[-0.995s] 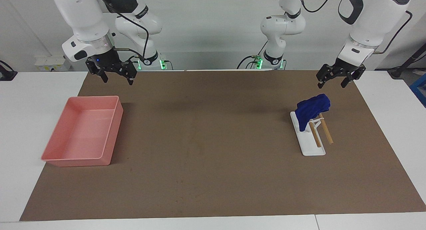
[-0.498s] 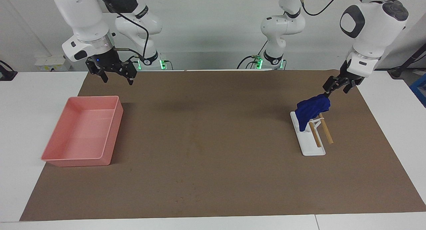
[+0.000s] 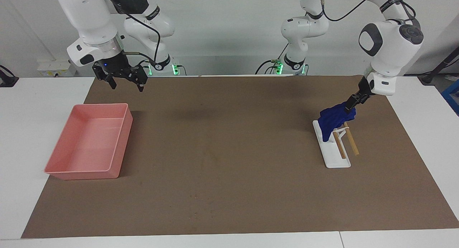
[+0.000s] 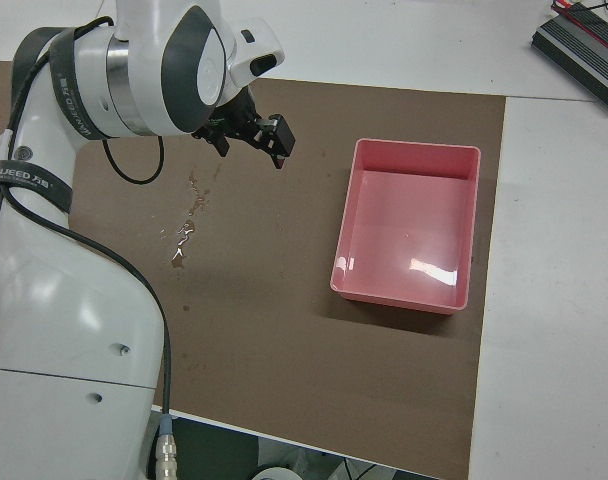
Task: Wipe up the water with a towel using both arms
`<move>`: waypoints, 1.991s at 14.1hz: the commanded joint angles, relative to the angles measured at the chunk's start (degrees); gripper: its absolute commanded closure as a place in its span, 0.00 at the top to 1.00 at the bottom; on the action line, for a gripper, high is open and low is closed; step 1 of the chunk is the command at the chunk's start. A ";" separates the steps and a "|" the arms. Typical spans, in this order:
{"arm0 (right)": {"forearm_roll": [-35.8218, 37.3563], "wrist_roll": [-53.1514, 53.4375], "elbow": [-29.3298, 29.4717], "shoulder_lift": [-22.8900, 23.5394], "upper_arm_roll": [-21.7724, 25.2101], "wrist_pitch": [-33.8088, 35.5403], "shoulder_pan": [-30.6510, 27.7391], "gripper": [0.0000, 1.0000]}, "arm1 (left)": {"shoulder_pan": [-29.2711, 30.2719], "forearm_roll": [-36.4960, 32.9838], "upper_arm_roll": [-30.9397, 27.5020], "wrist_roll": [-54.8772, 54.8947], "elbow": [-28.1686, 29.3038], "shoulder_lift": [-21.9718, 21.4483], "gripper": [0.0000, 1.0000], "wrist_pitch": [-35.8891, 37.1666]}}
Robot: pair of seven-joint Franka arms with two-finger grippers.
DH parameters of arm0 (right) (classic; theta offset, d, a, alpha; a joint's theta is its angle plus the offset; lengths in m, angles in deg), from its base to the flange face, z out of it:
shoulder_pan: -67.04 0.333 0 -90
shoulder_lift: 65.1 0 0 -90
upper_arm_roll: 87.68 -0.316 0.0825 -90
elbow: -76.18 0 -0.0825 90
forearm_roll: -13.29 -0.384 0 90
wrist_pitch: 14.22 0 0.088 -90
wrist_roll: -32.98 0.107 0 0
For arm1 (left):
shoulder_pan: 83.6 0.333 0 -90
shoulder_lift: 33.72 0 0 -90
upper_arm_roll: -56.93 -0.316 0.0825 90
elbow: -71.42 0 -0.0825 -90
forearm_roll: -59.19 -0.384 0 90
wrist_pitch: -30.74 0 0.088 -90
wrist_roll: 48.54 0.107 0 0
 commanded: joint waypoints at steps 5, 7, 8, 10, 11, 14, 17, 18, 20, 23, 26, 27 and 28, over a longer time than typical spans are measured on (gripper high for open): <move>-1.35 -0.87 -0.48 -0.34 -0.36 0.94 -1.13 1.00 | -0.26 -0.91 0.66 -10.57 3.63 -2.62 1.00 -3.27; -1.35 0.18 -0.48 -0.34 -0.36 -0.28 -0.87 1.00 | -0.87 -0.91 0.75 -11.82 5.21 -2.62 1.00 -5.48; -1.35 2.10 -0.48 -0.26 -0.44 -1.07 -0.78 1.00 | -1.13 -0.91 0.75 -12.52 5.56 -2.62 0.99 -6.09; -1.44 7.46 -0.40 -0.17 -0.62 -1.95 -0.25 1.00 | -1.22 -0.91 0.75 -15.07 5.57 -2.53 0.70 -6.54; -1.61 10.62 -0.40 -0.08 -0.88 -2.13 0.19 0.99 | -1.22 -0.91 0.75 -15.34 5.39 -2.36 0.46 -6.97; -6.70 21.25 -0.31 0.18 -0.89 -3.88 1.07 0.99 | -1.31 -0.83 0.83 -15.43 5.22 -2.35 0.00 -6.28; -12.66 32.66 -0.22 0.80 -0.97 -5.99 1.25 0.97 | -2.45 -0.21 1.01 -16.74 0.76 -1.13 0.00 -0.86; -15.04 37.67 -0.13 0.80 -0.97 -6.78 1.33 0.97 | -3.59 -0.12 1.01 -18.40 -2.66 0.01 0.00 2.74; -17.78 48.47 -0.13 0.97 -0.97 -9.68 4.04 0.97 | -5.08 1.71 1.10 -25.06 -7.68 0.72 0.00 7.59; -24.35 64.38 0.04 1.94 -0.97 -14.95 7.04 0.97 | -6.14 9.43 1.88 -35.95 -12.00 0.55 0.00 11.99; -28.85 79.25 0.04 2.90 -0.97 -20.84 9.84 0.97 | -7.72 13.40 6.35 -52.99 -15.17 0.63 0.00 11.75; -29.12 83.21 -0.04 3.34 -0.97 -22.68 10.90 0.97 | -8.42 14.37 7.94 -58.70 -15.78 0.72 0.00 11.05; -29.73 86.81 -0.04 4.13 -0.97 -24.01 12.83 0.97 | -9.91 14.55 9.78 -65.28 -15.96 0.64 0.00 9.82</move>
